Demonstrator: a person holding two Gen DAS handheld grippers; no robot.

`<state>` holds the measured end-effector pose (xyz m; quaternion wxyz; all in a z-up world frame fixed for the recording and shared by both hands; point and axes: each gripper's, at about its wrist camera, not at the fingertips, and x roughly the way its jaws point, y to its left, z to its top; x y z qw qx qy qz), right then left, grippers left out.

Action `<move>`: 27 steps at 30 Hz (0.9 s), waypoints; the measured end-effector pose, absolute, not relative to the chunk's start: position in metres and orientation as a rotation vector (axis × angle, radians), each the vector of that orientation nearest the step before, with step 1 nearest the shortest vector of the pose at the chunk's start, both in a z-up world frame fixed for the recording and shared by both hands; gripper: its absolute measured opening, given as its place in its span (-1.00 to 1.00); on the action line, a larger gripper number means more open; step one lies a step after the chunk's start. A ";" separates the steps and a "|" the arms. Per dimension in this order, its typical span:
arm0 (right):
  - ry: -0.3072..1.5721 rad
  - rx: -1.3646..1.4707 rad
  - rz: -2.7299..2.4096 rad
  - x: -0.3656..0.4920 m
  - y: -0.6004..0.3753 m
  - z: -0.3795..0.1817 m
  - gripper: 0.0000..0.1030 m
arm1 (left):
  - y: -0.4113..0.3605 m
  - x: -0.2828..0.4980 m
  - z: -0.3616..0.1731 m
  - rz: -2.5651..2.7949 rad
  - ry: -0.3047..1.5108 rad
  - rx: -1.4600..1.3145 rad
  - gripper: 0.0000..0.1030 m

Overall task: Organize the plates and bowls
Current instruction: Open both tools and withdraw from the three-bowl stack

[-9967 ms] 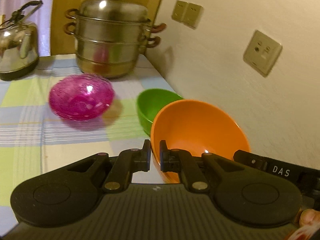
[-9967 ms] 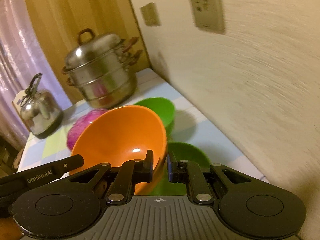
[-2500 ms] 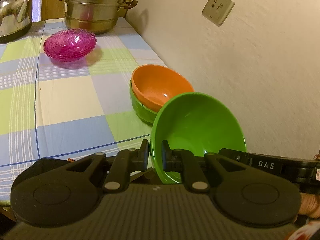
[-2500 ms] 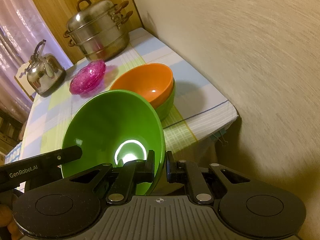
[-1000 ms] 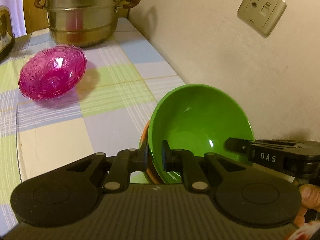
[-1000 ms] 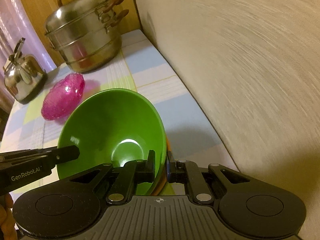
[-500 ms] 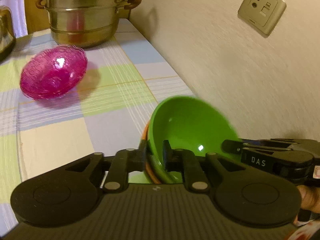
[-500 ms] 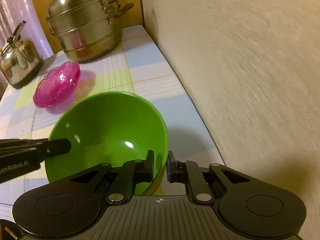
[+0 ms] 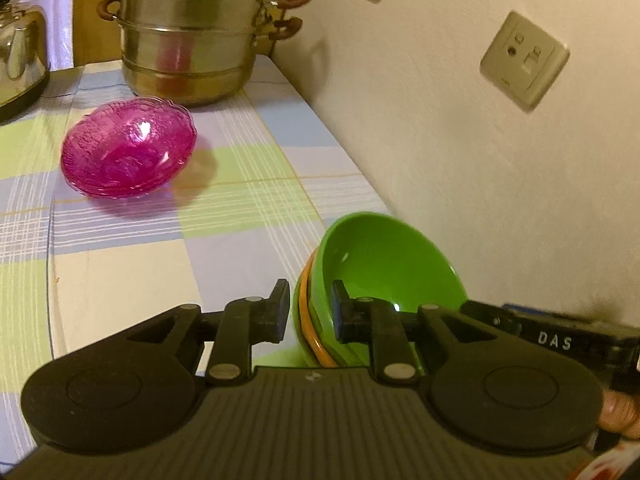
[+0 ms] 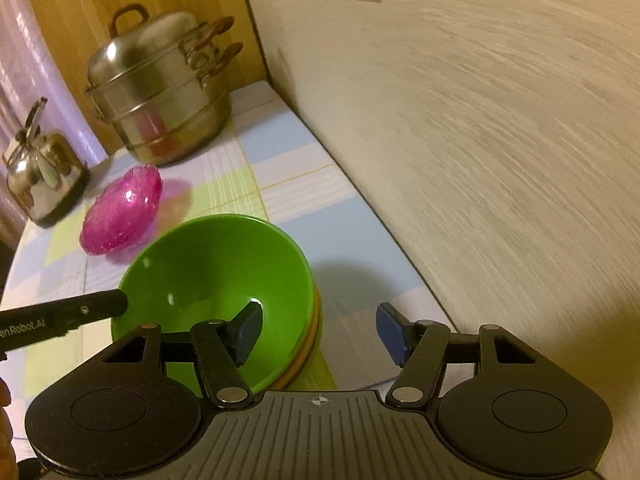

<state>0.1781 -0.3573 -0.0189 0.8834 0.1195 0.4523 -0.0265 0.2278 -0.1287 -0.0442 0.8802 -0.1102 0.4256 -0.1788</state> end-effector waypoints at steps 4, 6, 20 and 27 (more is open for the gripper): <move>0.932 0.284 -0.060 0.166 -0.359 -0.012 0.22 | -0.116 0.223 -0.032 -0.367 0.860 -0.249 -0.57; 0.922 0.296 -0.060 0.160 -0.357 -0.006 0.22 | -0.111 0.219 -0.026 -0.364 0.845 -0.254 -0.56; 0.898 0.291 -0.037 0.113 -0.325 0.011 0.31 | -0.091 0.160 -0.012 -0.350 0.828 -0.232 0.01; 0.899 0.248 -0.042 0.086 -0.310 0.011 0.37 | -0.095 0.119 -0.026 -0.343 0.851 -0.174 0.31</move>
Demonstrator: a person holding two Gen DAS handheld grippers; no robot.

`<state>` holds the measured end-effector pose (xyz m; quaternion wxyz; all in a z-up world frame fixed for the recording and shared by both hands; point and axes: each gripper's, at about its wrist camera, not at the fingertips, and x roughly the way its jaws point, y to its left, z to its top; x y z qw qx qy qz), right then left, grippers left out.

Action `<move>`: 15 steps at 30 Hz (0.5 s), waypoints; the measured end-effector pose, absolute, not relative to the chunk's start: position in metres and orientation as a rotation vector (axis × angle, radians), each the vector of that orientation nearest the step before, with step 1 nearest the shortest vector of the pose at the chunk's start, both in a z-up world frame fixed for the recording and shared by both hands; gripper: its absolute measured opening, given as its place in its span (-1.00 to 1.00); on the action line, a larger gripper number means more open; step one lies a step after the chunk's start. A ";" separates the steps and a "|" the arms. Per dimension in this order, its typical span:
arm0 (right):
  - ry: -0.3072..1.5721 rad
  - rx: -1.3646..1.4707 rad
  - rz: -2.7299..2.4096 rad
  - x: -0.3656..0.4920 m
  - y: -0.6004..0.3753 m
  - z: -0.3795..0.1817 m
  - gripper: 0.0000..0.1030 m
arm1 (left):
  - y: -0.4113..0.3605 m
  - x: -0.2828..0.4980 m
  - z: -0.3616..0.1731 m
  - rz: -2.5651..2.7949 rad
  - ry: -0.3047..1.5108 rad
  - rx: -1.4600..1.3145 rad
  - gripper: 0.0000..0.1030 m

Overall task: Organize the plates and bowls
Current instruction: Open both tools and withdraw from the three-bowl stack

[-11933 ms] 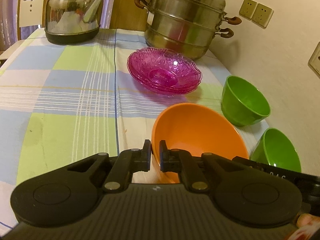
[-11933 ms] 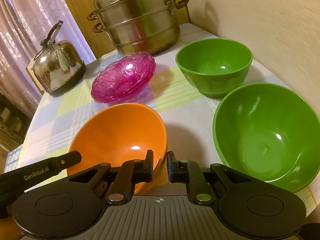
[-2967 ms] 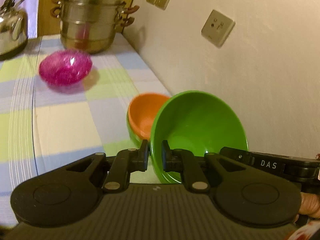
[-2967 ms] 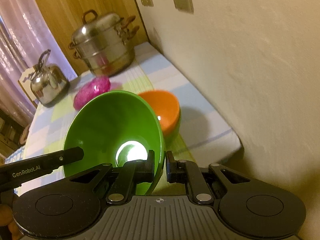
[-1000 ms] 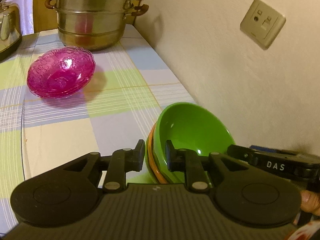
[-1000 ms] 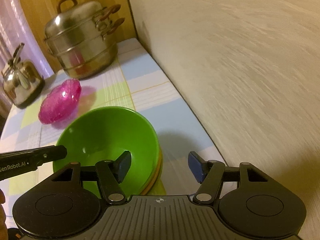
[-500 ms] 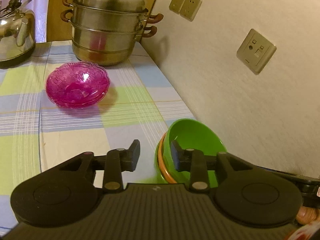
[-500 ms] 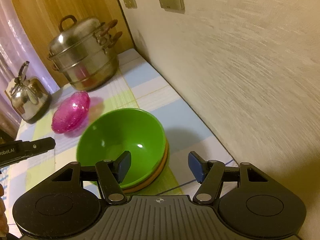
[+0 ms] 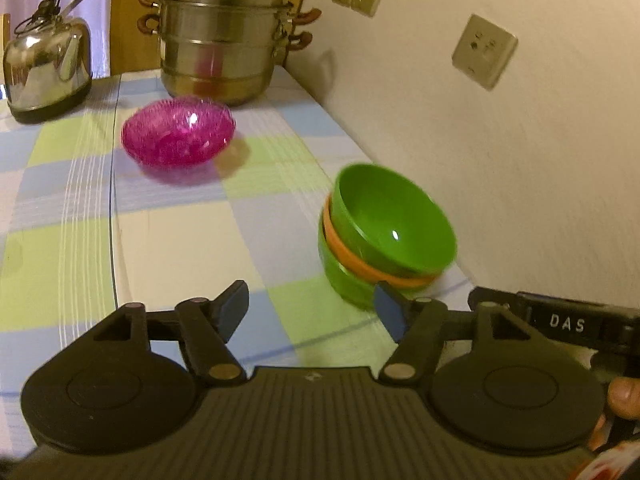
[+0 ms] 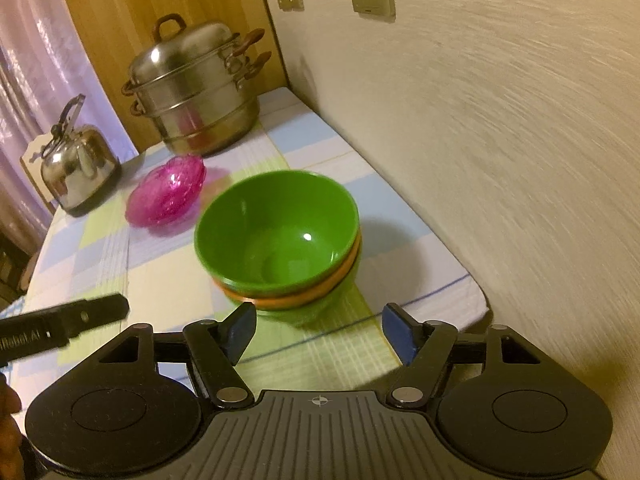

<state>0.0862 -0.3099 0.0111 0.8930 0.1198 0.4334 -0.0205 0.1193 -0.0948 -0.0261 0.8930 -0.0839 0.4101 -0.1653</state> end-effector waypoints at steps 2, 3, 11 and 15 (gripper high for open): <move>0.905 0.243 -0.046 0.078 -0.309 0.009 0.38 | -0.097 0.109 -0.029 -0.339 0.853 -0.154 0.36; 0.910 0.244 -0.047 0.074 -0.308 0.008 0.39 | -0.099 0.105 -0.030 -0.339 0.853 -0.149 0.39; 0.963 0.255 -0.042 0.052 -0.305 -0.007 0.41 | -0.105 0.090 -0.043 -0.353 0.889 -0.142 0.48; 0.973 0.261 -0.054 0.048 -0.306 -0.010 0.41 | -0.105 0.087 -0.044 -0.353 0.889 -0.140 0.48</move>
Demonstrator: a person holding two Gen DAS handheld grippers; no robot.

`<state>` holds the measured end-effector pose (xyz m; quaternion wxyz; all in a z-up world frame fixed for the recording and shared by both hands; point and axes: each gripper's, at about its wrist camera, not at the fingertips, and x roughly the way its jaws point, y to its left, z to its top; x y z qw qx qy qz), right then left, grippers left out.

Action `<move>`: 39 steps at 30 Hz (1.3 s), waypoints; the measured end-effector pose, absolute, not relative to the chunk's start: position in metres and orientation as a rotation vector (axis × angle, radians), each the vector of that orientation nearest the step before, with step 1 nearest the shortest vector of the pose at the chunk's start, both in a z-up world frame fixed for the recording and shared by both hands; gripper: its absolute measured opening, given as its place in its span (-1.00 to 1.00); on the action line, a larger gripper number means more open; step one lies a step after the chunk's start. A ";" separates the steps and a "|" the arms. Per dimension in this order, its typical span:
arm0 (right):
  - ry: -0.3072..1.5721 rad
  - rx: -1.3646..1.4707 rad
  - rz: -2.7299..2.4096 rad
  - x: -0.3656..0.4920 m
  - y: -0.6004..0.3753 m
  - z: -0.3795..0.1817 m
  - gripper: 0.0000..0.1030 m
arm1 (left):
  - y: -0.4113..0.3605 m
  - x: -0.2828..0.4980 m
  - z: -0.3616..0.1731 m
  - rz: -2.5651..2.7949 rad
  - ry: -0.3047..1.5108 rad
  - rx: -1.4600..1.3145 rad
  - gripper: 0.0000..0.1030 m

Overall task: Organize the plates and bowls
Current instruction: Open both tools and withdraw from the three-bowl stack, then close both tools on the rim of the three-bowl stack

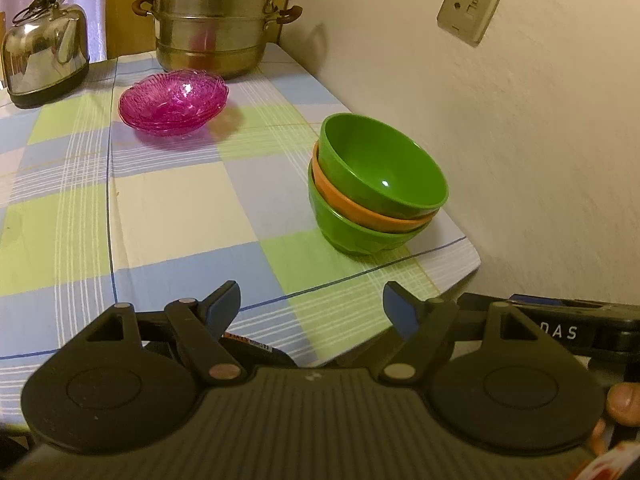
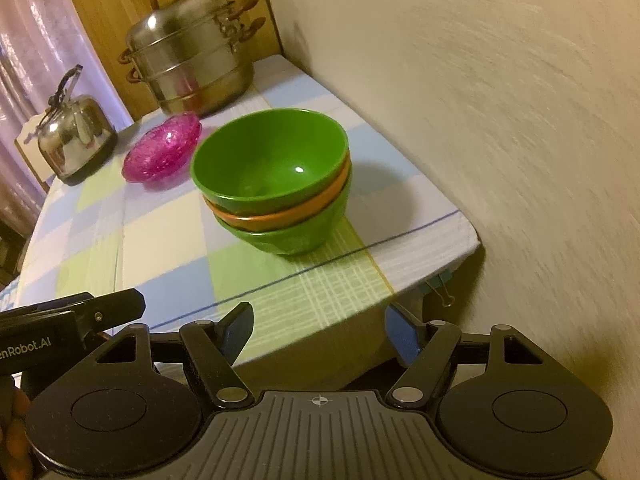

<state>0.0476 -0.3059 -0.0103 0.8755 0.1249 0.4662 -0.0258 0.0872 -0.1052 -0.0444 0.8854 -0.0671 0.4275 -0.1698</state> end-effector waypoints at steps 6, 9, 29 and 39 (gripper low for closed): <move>0.976 0.263 -0.056 0.048 -0.306 -0.013 0.41 | -0.104 0.088 -0.046 -0.350 0.892 -0.145 0.48; 0.978 0.265 -0.056 0.048 -0.307 -0.014 0.41 | -0.104 0.088 -0.046 -0.350 0.893 -0.147 0.48; 0.949 0.346 -0.092 0.056 -0.328 -0.010 0.41 | -0.098 0.098 -0.041 -0.359 0.880 -0.252 0.53; 0.891 0.376 -0.095 0.087 -0.350 0.007 0.41 | -0.106 0.147 -0.028 -0.385 0.867 -0.324 0.53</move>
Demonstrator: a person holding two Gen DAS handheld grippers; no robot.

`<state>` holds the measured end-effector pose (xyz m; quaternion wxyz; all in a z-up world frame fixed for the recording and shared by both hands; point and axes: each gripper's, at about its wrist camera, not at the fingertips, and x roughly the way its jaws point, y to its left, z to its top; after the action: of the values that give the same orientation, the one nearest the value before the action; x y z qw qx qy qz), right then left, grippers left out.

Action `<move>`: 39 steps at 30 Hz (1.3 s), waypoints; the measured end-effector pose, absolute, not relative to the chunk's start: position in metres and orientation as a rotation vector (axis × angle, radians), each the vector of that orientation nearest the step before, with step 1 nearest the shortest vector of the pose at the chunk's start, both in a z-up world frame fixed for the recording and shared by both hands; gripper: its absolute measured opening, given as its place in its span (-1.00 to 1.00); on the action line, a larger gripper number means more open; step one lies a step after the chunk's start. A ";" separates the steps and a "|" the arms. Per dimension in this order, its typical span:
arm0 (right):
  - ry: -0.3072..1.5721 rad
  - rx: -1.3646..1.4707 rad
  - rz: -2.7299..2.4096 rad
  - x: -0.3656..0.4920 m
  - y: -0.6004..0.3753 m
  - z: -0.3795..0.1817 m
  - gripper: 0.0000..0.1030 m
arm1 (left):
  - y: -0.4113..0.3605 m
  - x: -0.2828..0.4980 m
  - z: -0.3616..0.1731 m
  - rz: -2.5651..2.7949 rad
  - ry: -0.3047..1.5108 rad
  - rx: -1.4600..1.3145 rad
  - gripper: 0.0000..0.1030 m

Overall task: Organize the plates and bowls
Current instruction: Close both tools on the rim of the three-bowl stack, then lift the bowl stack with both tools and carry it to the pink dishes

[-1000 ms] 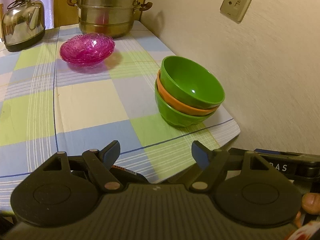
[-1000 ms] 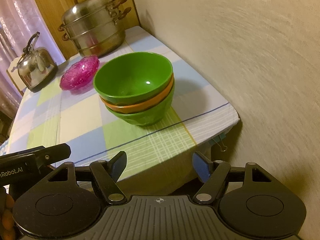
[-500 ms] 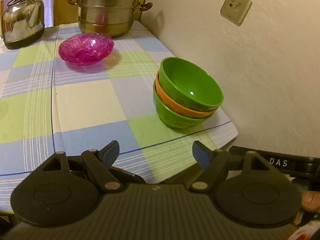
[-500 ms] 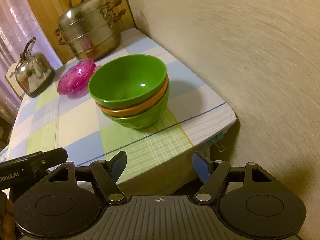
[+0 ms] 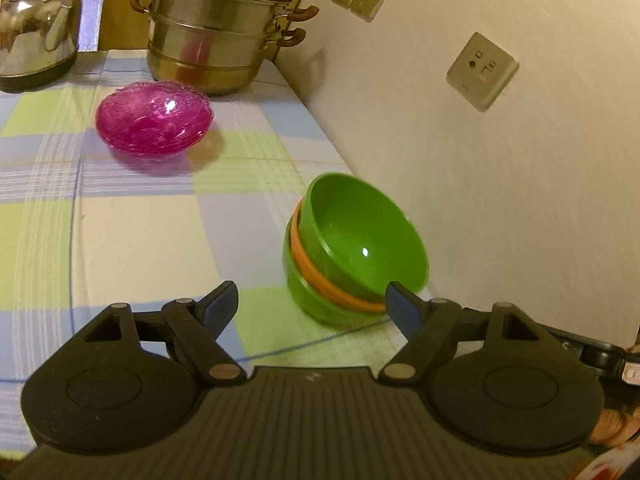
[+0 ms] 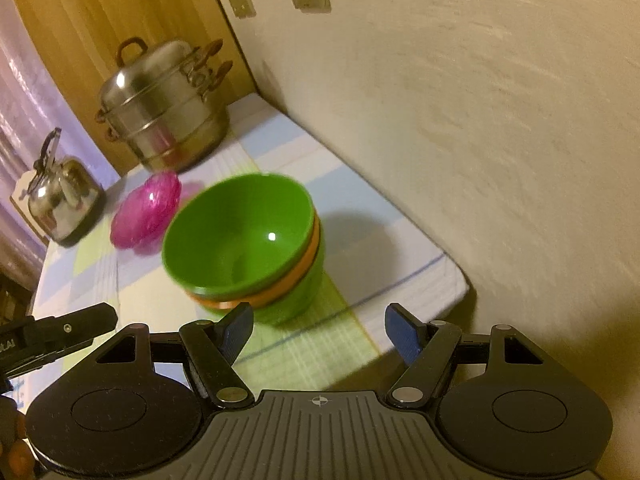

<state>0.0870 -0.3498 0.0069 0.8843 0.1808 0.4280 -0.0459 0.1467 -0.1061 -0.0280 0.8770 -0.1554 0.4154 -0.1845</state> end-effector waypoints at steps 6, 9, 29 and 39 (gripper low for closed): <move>0.900 0.385 -0.086 0.116 -0.359 0.002 0.41 | -0.114 0.190 -0.042 -0.410 0.931 -0.379 0.53; 0.925 0.419 -0.072 0.134 -0.362 -0.006 0.41 | -0.117 0.212 -0.052 -0.411 0.977 -0.408 0.52; 1.118 0.493 -0.046 0.213 -0.373 -0.066 0.10 | -0.136 0.270 -0.108 -0.440 1.158 -0.451 -0.06; 1.172 0.501 -0.031 0.220 -0.369 -0.081 -0.23 | -0.140 0.276 -0.112 -0.431 1.185 -0.406 -0.33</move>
<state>0.2203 -0.3690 -0.0806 0.8038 0.2337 0.5469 -0.0146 0.2758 -0.1400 -0.1115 0.7885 -0.1887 0.5502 -0.2000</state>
